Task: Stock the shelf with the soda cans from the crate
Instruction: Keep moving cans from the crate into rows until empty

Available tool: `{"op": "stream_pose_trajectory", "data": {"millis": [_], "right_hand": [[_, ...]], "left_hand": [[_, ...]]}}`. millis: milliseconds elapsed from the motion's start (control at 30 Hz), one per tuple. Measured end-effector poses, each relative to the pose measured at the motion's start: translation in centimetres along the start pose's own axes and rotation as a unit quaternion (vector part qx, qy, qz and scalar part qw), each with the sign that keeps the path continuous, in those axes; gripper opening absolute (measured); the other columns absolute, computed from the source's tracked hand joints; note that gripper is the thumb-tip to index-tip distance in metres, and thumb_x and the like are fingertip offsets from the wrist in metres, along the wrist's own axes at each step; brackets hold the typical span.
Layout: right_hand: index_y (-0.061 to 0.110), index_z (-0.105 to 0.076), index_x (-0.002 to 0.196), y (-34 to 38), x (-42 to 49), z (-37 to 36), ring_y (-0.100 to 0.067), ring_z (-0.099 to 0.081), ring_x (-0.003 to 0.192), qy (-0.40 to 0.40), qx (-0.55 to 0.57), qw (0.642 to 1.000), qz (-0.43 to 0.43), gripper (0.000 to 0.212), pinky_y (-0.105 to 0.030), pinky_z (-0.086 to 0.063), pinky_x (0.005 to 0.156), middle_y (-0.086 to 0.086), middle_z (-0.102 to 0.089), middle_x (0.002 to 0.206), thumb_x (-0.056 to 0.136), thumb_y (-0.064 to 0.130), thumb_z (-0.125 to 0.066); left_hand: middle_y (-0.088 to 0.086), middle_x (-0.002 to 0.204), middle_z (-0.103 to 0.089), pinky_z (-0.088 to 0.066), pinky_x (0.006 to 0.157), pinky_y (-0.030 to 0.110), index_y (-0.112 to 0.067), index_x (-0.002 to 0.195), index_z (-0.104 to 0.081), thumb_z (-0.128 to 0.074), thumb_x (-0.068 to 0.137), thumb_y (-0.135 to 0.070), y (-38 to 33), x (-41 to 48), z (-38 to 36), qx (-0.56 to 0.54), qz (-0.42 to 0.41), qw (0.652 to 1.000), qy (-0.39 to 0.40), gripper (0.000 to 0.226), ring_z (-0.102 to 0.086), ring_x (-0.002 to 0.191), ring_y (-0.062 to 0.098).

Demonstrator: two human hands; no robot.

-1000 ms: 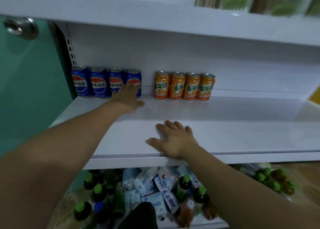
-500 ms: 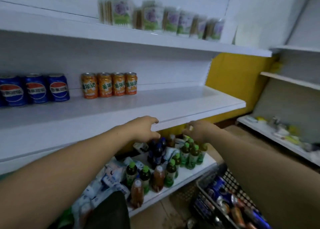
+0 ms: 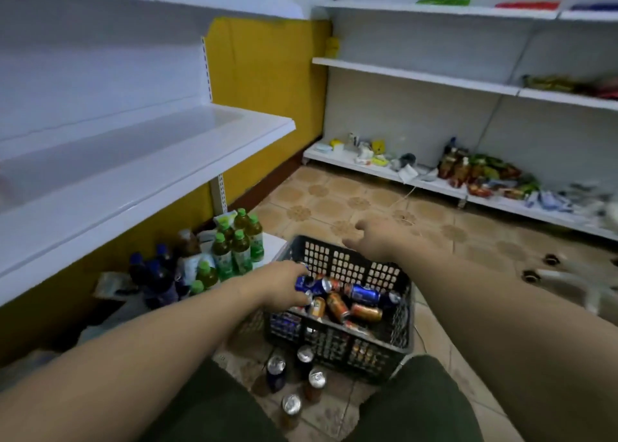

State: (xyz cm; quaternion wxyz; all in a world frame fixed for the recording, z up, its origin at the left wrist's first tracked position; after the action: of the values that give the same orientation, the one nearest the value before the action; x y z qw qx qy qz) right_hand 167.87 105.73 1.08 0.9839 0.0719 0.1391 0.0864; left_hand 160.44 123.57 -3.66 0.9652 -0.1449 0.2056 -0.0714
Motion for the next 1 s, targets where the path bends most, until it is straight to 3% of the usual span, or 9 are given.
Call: {"op": "stream_pose_trajectory", "data": {"millis": [100, 200, 333, 533, 733, 900, 1000], "right_hand": [[0.018, -0.037, 0.147, -2.5, 1.3, -2.1, -0.029, -0.044, 0.131, 0.008, 0.025, 0.999, -0.037, 0.065, -0.041, -0.038, 0.105, -0.009, -0.043, 0.148, 0.096, 0.059, -0.042], [0.018, -0.040, 0.144, -4.7, 3.8, -4.4, -0.027, -0.051, 0.121, 0.045, 0.038, 0.996, -0.067, 0.062, -0.034, -0.044, 0.088, -0.010, -0.050, 0.141, 0.096, 0.057, -0.042], [0.013, -0.033, 0.148, -7.6, 8.1, -8.4, -0.029, -0.046, 0.129, 0.091, 0.049, 0.991, -0.090, 0.065, -0.036, -0.041, 0.101, -0.011, -0.044, 0.148, 0.098, 0.055, -0.042], [0.019, -0.044, 0.140, -12.3, 15.1, -18.1, -0.025, -0.057, 0.111, 0.178, 0.077, 0.973, -0.121, 0.059, -0.037, -0.047, 0.094, -0.010, -0.058, 0.127, 0.094, 0.057, -0.046], [0.022, -0.040, 0.142, -17.0, 21.6, -29.7, -0.024, -0.053, 0.118, 0.259, 0.118, 0.947, -0.147, 0.059, -0.038, -0.043, 0.100, -0.008, -0.054, 0.135, 0.093, 0.056, -0.048], [0.019, -0.028, 0.150, -21.1, 26.2, -38.6, -0.029, -0.050, 0.123, 0.305, 0.152, 0.924, -0.175, 0.068, -0.035, -0.041, 0.099, -0.013, -0.049, 0.140, 0.094, 0.051, -0.052], [0.022, -0.018, 0.153, -23.0, 28.4, -43.5, -0.031, -0.045, 0.129, 0.314, 0.144, 0.919, -0.191, 0.081, -0.040, -0.040, 0.106, -0.013, -0.039, 0.149, 0.089, 0.042, -0.063]], "left_hand": [[0.003, 0.141, -0.049, -0.044, 0.100, 0.036, -0.022, 0.140, -0.043, -0.062, 0.086, -0.045, 0.3, 3.8, -2.4, -0.005, -0.013, 0.999, 0.033, 0.061, -0.050, 0.123, 0.022], [0.002, 0.142, -0.047, -0.042, 0.103, 0.035, -0.023, 0.141, -0.042, -0.062, 0.087, -0.043, 0.8, 7.3, -4.7, -0.020, -0.016, 0.997, 0.076, 0.062, -0.048, 0.126, 0.022], [0.002, 0.138, -0.051, -0.046, 0.100, 0.039, -0.023, 0.137, -0.046, -0.063, 0.086, -0.045, 1.9, 13.0, -8.2, -0.045, -0.011, 0.991, 0.124, 0.059, -0.052, 0.119, 0.022], [0.003, 0.147, -0.042, -0.042, 0.103, 0.039, -0.021, 0.145, -0.038, -0.061, 0.087, -0.049, 3.9, 21.9, -13.3, -0.078, 0.022, 0.984, 0.161, 0.068, -0.045, 0.128, 0.023], [0.006, 0.139, -0.050, -0.044, 0.099, 0.037, -0.016, 0.138, -0.045, -0.060, 0.090, -0.042, 5.0, 32.1, -19.3, -0.121, 0.031, 0.976, 0.181, 0.057, -0.051, 0.121, 0.024], [0.006, 0.129, -0.056, -0.048, 0.094, 0.039, -0.017, 0.129, -0.051, -0.060, 0.089, -0.043, 5.5, 38.5, -26.7, -0.089, 0.018, 0.959, 0.269, 0.049, -0.056, 0.109, 0.024], [0.005, 0.131, -0.054, -0.047, 0.096, 0.038, -0.016, 0.132, -0.049, -0.061, 0.089, -0.041, 5.8, 41.3, -30.3, -0.074, 0.006, 0.949, 0.306, 0.051, -0.055, 0.112, 0.024]]}}
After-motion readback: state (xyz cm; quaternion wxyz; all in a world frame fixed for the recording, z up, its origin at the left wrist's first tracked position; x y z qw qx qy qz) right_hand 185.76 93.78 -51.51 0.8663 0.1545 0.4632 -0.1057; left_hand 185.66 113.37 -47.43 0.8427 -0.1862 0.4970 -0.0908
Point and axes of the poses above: each hand's wrist, its own x-axis towards the middle knuckle, its own z-axis out of the back of the hand, y = z × x, the point moved 3 cm from there along x, towards the middle knuckle
